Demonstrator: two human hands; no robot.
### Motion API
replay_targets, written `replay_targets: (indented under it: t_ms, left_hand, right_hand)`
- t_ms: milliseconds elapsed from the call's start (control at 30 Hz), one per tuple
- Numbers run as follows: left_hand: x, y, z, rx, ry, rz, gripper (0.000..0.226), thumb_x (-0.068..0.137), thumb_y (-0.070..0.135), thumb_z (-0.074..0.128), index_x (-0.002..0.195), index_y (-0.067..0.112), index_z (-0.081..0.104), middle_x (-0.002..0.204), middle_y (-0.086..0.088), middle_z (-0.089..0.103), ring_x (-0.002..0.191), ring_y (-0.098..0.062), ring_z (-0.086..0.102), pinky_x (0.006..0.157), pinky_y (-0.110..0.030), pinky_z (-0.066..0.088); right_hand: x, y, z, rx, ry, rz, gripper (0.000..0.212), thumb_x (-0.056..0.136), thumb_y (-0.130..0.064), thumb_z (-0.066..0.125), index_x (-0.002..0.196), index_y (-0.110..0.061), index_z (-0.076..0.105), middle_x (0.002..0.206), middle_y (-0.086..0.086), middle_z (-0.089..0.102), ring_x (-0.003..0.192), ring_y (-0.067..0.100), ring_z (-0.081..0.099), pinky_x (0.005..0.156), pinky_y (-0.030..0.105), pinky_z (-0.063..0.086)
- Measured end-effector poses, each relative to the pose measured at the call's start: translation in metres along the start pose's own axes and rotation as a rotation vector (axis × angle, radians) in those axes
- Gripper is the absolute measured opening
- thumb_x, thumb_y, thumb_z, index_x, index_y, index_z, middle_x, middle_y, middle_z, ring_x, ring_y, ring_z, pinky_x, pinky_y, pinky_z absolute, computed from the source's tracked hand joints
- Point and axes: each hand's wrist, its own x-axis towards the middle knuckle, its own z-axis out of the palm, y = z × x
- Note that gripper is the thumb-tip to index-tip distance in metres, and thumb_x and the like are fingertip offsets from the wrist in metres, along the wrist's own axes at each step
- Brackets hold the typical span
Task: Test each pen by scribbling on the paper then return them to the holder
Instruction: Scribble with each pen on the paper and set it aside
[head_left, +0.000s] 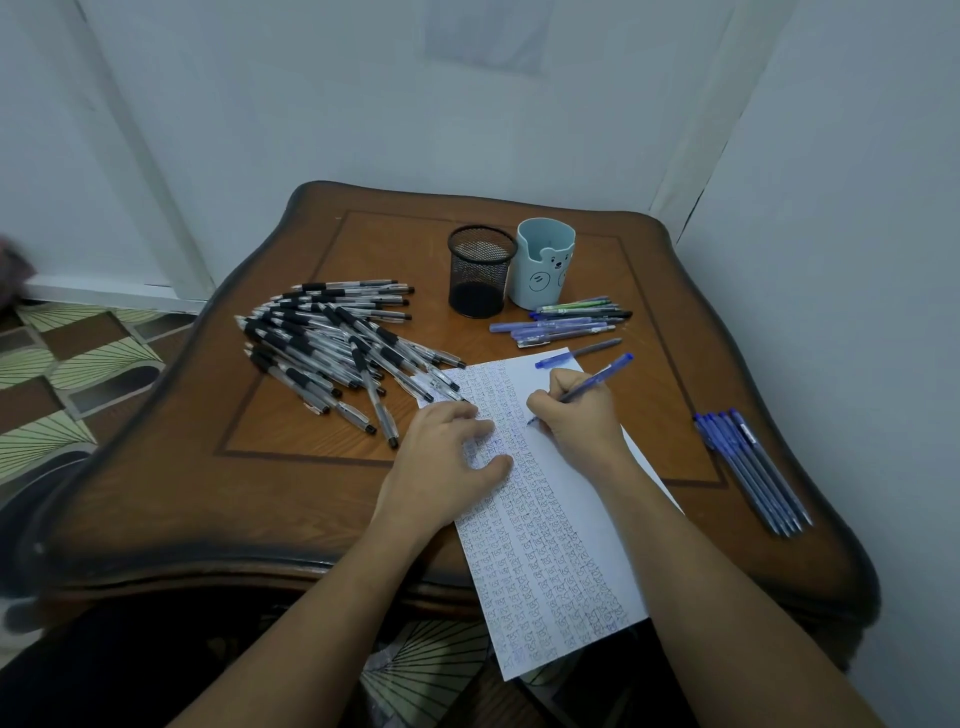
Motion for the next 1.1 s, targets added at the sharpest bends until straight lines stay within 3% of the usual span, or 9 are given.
replay_targets:
  t_ms: [200,333,733,900,1100]
  left_hand:
    - [-0.0003,-0.0001,-0.0002,0.002,-0.004,0.000,0.048,0.082,0.043,0.072,0.123,0.018,0.067,0.133,0.002,0.054,0.127,-0.013,0.038,0.102,-0.023,0.023]
    - [-0.0002,0.0001,0.0004,-0.007,0.000,-0.011,0.048,0.081,0.043,0.072,0.122,0.019,0.067,0.133,0.002,0.055,0.127,-0.013,0.039,0.102,-0.023,0.024]
    - [-0.0005,-0.0001,0.0000,-0.001,-0.006,-0.013,0.049,0.081,0.045,0.071,0.122,0.020,0.067,0.133,0.003,0.054,0.127,-0.012,0.038,0.100,-0.022,0.023]
    - [0.0001,0.0003,0.0000,0.003,-0.011,-0.012,0.048,0.081,0.045,0.071,0.123,0.020,0.067,0.133,0.003,0.054,0.127,-0.012,0.038,0.097,-0.020,0.021]
    - [0.0002,0.0001,-0.0005,0.007,-0.015,-0.014,0.049,0.082,0.046,0.070,0.124,0.021,0.066,0.134,0.005,0.052,0.127,-0.010,0.035,0.097,-0.020,0.021]
  right_hand:
    - [-0.0014,-0.0016,0.0017,-0.036,-0.016,0.006,0.045,0.080,0.001,0.066,0.052,-0.018,0.036,0.047,-0.008,0.032,0.047,0.008,0.038,0.049,0.021,0.036]
    - [0.0002,-0.0001,0.0013,-0.018,-0.012,0.021,0.050,0.077,0.001,0.066,0.047,-0.024,0.034,0.050,-0.006,0.028,0.054,0.018,0.035,0.056,0.031,0.035]
    - [-0.0010,-0.0027,0.0015,-0.063,0.015,0.014,0.041,0.080,-0.002,0.067,0.055,-0.016,0.038,0.056,0.009,0.038,0.052,0.015,0.041,0.054,0.027,0.039]
    - [-0.0002,0.0014,0.0006,-0.041,0.000,0.026,0.044,0.079,-0.001,0.066,0.053,-0.018,0.035,0.053,0.002,0.032,0.057,0.020,0.039,0.058,0.032,0.037]
    - [0.0025,0.0033,-0.0002,0.000,0.027,0.046,0.043,0.078,0.000,0.066,0.053,-0.019,0.036,0.048,-0.003,0.035,0.048,0.014,0.042,0.057,0.032,0.040]
